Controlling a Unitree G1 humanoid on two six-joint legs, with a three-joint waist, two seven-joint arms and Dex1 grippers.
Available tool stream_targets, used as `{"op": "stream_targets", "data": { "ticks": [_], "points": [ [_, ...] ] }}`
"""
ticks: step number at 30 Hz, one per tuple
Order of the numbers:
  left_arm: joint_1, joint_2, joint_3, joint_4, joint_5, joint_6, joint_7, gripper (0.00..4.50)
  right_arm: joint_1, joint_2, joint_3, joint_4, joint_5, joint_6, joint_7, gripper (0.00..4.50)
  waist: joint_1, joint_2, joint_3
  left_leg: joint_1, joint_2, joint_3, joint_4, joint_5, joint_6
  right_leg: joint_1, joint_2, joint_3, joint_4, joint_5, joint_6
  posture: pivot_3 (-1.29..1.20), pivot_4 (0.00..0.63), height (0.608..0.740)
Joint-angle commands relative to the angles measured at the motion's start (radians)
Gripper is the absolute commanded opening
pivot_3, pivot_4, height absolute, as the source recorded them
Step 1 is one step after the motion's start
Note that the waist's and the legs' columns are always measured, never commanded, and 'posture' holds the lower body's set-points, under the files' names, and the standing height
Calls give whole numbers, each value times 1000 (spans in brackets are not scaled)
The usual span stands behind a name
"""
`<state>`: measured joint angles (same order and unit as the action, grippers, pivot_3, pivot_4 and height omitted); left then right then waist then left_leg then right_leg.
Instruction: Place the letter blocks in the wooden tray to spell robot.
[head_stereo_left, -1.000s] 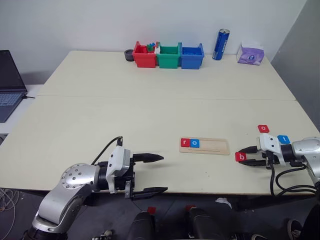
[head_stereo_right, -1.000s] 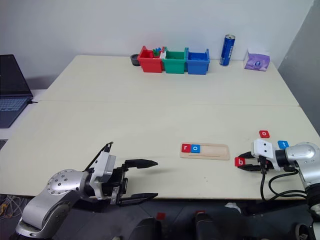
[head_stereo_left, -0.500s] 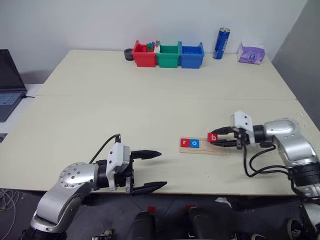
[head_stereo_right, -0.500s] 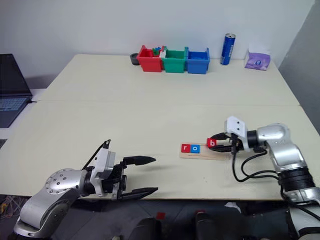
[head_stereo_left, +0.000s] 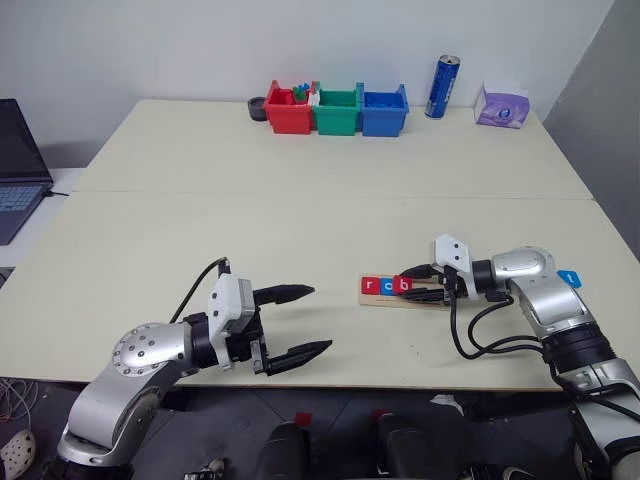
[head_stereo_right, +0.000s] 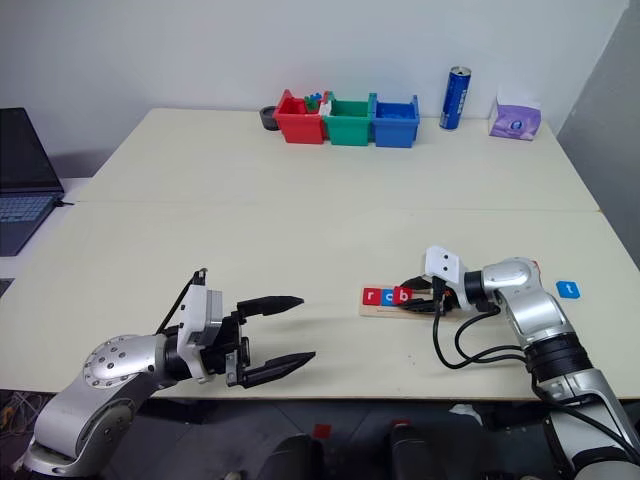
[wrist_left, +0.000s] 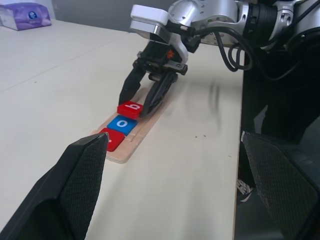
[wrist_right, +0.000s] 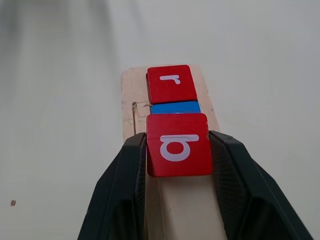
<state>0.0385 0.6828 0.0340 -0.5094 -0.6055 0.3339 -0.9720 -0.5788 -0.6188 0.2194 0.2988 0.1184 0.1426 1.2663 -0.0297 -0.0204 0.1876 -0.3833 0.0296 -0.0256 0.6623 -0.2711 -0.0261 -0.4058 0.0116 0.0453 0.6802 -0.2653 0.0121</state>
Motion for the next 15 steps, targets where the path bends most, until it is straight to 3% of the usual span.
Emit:
{"op": "stream_targets", "data": {
  "ticks": [1, 15],
  "points": [
    [13, 2, 22, -39, -2, -26, -3, 4500, -34, -21, -14, 8, 2, -26, 22, 1463, 0, 0, 0, 0, 0, 0, 0, 0, 0, 0, 0, 0, 0, 0, 0, 0, 150, 740],
    [37, 7, 15, -24, 8, -58, -26, 4500, -48, -18, -5, 78, -33, -100, 20, 1463, 0, 0, 0, 0, 0, 0, 0, 0, 0, 0, 0, 0, 0, 0, 0, 0, 150, 740]
  ]
}}
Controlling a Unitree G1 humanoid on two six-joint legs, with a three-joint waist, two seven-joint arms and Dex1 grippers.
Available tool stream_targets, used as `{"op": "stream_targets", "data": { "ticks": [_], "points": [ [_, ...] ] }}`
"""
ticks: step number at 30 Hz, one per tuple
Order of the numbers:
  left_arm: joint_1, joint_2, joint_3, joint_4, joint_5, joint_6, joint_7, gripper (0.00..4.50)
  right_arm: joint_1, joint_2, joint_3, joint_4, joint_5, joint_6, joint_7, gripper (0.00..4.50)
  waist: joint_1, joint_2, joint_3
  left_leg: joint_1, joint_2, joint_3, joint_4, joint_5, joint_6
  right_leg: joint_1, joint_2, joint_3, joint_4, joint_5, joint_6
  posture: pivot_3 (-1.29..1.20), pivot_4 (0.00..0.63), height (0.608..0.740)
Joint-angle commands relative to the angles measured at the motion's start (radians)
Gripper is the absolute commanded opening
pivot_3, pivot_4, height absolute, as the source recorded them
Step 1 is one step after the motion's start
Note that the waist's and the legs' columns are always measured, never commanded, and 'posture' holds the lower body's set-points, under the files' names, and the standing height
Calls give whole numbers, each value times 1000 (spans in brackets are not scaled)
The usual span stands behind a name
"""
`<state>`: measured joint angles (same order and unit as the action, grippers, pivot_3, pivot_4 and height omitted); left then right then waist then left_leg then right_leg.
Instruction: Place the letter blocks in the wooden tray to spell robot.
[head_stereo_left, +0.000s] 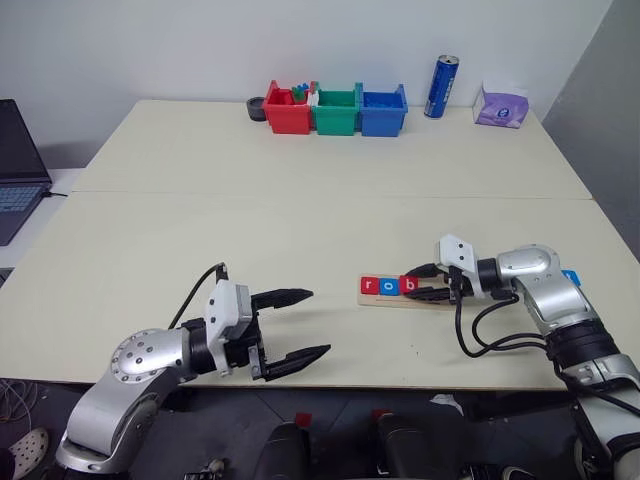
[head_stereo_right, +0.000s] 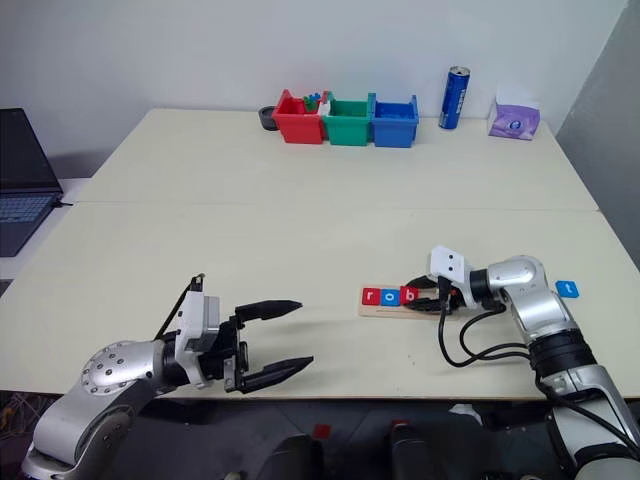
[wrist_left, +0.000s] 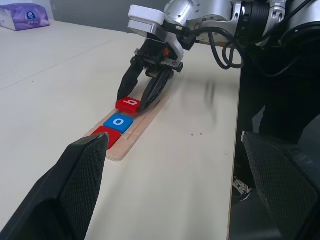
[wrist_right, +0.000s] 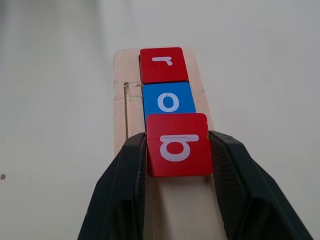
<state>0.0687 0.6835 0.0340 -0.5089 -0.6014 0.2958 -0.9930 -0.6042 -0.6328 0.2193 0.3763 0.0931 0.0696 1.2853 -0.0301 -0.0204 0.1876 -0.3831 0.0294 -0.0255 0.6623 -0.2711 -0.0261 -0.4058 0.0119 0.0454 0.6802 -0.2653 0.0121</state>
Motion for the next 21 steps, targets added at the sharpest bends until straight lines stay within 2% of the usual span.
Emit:
{"op": "stream_targets", "data": {
  "ticks": [1, 15, 21],
  "points": [
    [7, 6, 15, -25, 5, -20, -6, 4500, -25, -4, -5, 6, -9, -31, 3, 1463, 0, 0, 0, 0, 0, 0, 0, 0, 0, 0, 0, 0, 0, 0, 0, 0, 150, 740],
    [6, 4, 10, -36, 12, -13, 1, 4500, -33, -3, 3, 33, -36, -70, 17, 1463, 0, 0, 0, 0, 0, 0, 0, 0, 0, 0, 0, 0, 0, 0, 0, 0, 150, 740],
    [1, 3, 8, -41, 12, -8, 7, 4500, -41, -1, 0, 36, -32, -67, 22, 3434, 0, 0, 0, 0, 0, 0, 0, 0, 0, 0, 0, 0, 0, 0, 0, 0, 150, 740]
  ]
}}
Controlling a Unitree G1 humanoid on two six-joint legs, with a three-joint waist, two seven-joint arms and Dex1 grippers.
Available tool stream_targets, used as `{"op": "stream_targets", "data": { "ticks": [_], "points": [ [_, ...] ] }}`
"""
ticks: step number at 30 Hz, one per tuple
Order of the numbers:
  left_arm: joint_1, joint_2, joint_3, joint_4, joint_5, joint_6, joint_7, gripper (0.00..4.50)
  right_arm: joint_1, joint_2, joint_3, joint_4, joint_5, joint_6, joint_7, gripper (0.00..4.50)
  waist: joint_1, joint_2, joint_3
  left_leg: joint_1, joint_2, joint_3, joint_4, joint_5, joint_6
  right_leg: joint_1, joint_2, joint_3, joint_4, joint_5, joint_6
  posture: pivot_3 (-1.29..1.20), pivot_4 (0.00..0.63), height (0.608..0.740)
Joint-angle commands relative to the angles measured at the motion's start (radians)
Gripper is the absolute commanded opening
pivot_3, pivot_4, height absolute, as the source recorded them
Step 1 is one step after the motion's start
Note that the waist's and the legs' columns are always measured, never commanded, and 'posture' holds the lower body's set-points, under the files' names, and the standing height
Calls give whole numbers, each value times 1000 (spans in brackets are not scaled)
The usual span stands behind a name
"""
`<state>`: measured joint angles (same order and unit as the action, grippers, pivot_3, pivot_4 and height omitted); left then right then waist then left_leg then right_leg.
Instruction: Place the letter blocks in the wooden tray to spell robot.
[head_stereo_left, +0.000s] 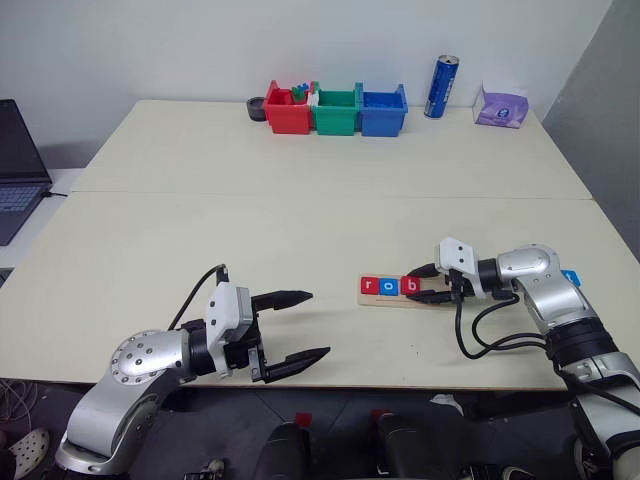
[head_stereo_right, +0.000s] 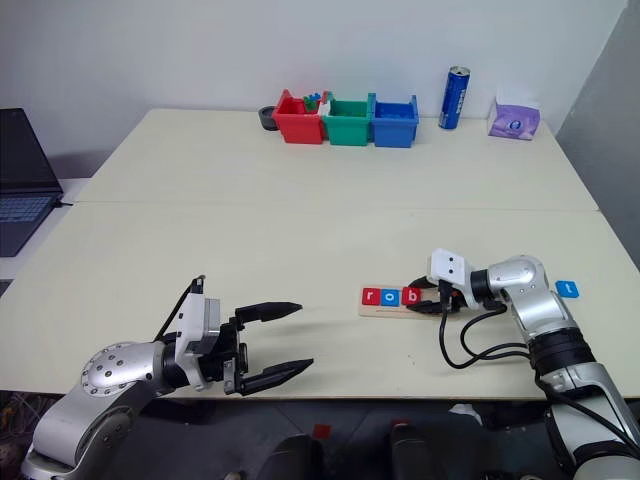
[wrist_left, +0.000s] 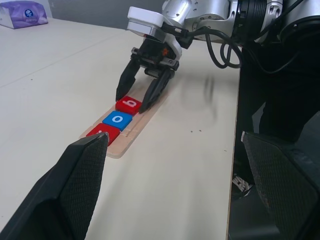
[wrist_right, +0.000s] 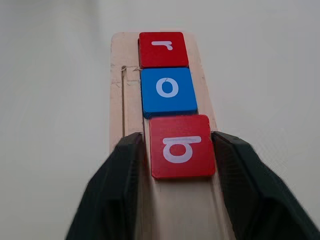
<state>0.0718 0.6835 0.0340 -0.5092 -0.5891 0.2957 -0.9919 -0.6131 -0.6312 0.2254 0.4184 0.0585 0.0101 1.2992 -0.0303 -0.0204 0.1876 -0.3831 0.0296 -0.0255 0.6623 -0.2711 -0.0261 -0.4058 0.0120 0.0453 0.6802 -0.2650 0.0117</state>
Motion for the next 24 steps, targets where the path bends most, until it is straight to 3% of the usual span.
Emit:
{"op": "stream_targets", "data": {
  "ticks": [1, 3, 9, 14, 19, 24],
  "points": [
    [-3, 3, 7, -41, 0, -7, 7, 4500, -33, -2, -8, -9, 6, -2, 10, 3815, 0, 0, 0, 0, 0, 0, 0, 0, 0, 0, 0, 0, 0, 0, 0, 0, 150, 740],
    [-5, 4, 7, -41, 0, -6, 7, 4500, -36, -3, -13, -16, 16, 14, 13, 4474, 0, 0, 0, 0, 0, 0, 0, 0, 0, 0, 0, 0, 0, 0, 0, 0, 150, 740],
    [-12, 4, 6, -45, -3, 2, 11, 4500, -48, -18, -40, -44, 46, 70, 20, 4474, 0, 0, 0, 0, 0, 0, 0, 0, 0, 0, 0, 0, 0, 0, 0, 0, 150, 740],
    [-14, 4, 9, -52, -7, 7, 20, 4500, -23, -92, -111, -131, 90, 152, -1, 4474, 2, 0, 0, 0, 0, 0, 0, 0, 0, 0, 0, 0, 0, 0, 0, 0, 150, 740],
    [-13, -16, -3, -68, -12, 9, 46, 4500, 138, -166, -312, -305, 153, 347, -182, 4474, 7, 0, 0, -2, 0, -2, 0, 0, 0, 0, -2, 0, 0, 0, 0, 0, 150, 740],
    [-35, -42, -35, -47, 0, 6, 51, 4500, 326, -128, -486, -405, 90, 437, -490, 4474, 4, 0, 0, -1, -1, -1, 0, 0, 0, 0, -2, 1, 0, -1, 2, 0, 150, 740]
  ]
}}
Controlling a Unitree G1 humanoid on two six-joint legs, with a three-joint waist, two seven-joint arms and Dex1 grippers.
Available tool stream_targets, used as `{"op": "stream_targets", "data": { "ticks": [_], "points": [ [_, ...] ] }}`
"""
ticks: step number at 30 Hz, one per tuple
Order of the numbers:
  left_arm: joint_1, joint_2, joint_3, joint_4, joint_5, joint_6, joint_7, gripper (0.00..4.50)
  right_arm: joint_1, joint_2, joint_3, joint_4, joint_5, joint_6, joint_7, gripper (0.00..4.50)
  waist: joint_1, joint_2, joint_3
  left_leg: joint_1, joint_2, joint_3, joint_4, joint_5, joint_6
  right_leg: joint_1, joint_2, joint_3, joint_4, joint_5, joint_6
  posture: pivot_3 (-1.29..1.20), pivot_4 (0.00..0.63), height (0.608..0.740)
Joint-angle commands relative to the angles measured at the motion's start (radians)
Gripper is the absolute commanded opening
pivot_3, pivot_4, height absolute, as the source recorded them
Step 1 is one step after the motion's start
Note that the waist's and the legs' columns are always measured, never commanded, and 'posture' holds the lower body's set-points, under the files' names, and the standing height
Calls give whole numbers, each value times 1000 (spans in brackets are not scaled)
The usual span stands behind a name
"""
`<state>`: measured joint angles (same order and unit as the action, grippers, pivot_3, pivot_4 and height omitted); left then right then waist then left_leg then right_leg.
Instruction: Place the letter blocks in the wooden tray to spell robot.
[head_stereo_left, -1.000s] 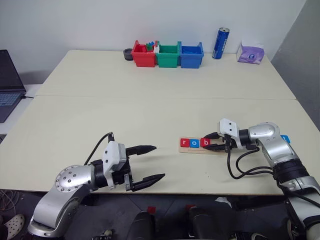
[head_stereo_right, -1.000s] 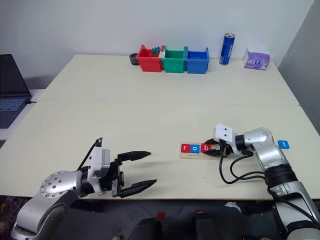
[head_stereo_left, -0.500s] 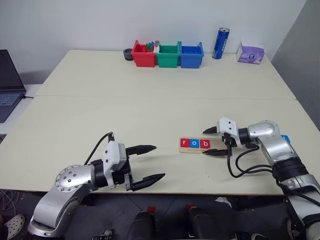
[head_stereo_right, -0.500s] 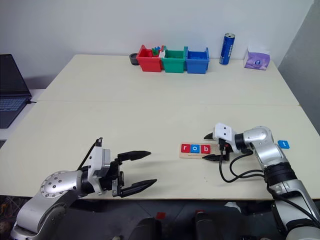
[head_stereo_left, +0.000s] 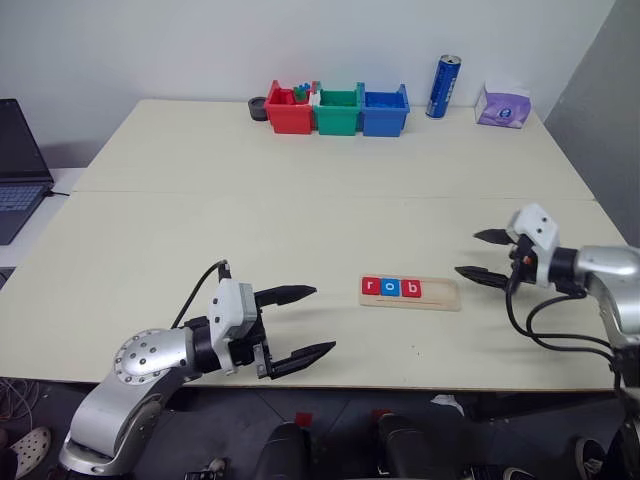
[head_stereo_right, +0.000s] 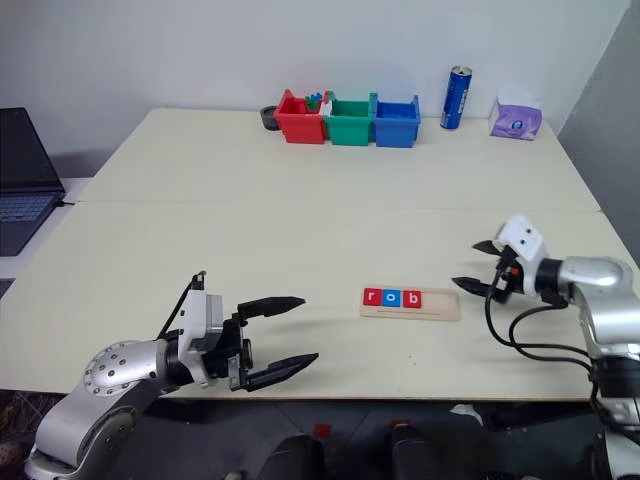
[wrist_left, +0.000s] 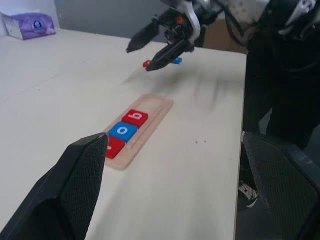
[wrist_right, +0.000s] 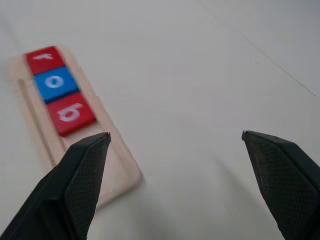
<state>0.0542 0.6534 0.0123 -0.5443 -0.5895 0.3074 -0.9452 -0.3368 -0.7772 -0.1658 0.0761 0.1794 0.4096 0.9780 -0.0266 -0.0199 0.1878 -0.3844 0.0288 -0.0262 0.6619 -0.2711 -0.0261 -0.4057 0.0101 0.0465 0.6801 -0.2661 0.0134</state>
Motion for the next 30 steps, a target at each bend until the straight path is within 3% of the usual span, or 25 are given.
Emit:
{"op": "stream_targets", "data": {
  "ticks": [1, 5, 10, 18, 30],
  "points": [
    [-28, -16, -20, -5, 1, -5, 4, 4500, 73, 38, -121, -74, -39, 62, -235, 4474, -1, 0, 0, 0, 0, 0, 0, 0, 0, 0, 0, 0, 0, 0, 1, 0, 150, 740],
    [-82, -30, -42, 31, 6, -2, -8, 4500, 90, 126, -185, -62, -77, 138, -475, 4474, -8, 1, 0, 2, -1, 3, 0, 0, 0, 0, 2, 1, 1, -1, 2, 0, 150, 740],
    [-140, -49, -56, 83, 17, -15, -21, 4500, 23, 209, -223, -20, -66, 183, -639, 4474, -9, 1, -1, 2, 0, 3, 0, 0, 0, 0, 4, 2, 1, 0, 2, 0, 150, 740],
    [-161, -75, -67, 97, 25, -23, -27, 4500, -73, 228, -181, 113, -66, 152, -674, 4474, -6, 1, -1, 1, 0, 2, 0, 0, 0, 0, 3, 1, -1, 0, 1, 0, 150, 740],
    [-112, -54, -61, 42, 21, -13, -21, 4500, -123, 283, -219, 173, 25, 294, -722, 4474, -7, 1, -1, 1, 0, 2, 0, 0, 0, -1, 4, 1, 0, 0, 1, 0, 150, 740]
  ]
}}
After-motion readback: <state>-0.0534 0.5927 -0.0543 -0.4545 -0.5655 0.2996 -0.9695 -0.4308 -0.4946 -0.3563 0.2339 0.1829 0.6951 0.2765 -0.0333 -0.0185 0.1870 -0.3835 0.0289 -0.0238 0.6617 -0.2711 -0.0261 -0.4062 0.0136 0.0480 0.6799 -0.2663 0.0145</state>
